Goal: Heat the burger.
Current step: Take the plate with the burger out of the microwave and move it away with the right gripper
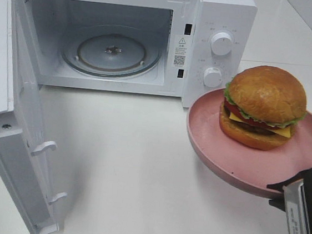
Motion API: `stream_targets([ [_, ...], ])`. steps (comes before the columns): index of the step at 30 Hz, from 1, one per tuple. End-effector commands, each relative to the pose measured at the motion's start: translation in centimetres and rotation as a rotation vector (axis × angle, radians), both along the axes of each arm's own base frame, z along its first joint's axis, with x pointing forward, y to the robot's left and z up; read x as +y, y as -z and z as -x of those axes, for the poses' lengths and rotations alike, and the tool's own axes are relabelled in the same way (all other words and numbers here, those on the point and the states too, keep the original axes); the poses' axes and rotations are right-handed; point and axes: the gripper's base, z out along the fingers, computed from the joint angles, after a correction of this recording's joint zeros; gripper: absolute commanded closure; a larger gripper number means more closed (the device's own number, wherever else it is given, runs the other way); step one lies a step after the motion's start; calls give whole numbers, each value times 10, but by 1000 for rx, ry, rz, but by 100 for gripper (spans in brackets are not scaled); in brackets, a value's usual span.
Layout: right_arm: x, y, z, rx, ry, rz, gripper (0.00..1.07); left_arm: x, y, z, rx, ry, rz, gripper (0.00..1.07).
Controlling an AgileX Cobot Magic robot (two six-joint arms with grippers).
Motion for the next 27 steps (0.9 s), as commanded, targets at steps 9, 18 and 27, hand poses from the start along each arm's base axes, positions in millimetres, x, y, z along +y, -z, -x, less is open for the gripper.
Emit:
stream_targets([
  [9,-17,-7,-9,-71,318,-37,107,0,-1,0,-15,-2,2,9],
  [18,-25,-6,-14,-81,552,-86,107,0,-1,0,-15,-2,2,9],
  [27,-21,11,-27,-61,733,-29,107,0,-1,0,-15,-2,2,9],
])
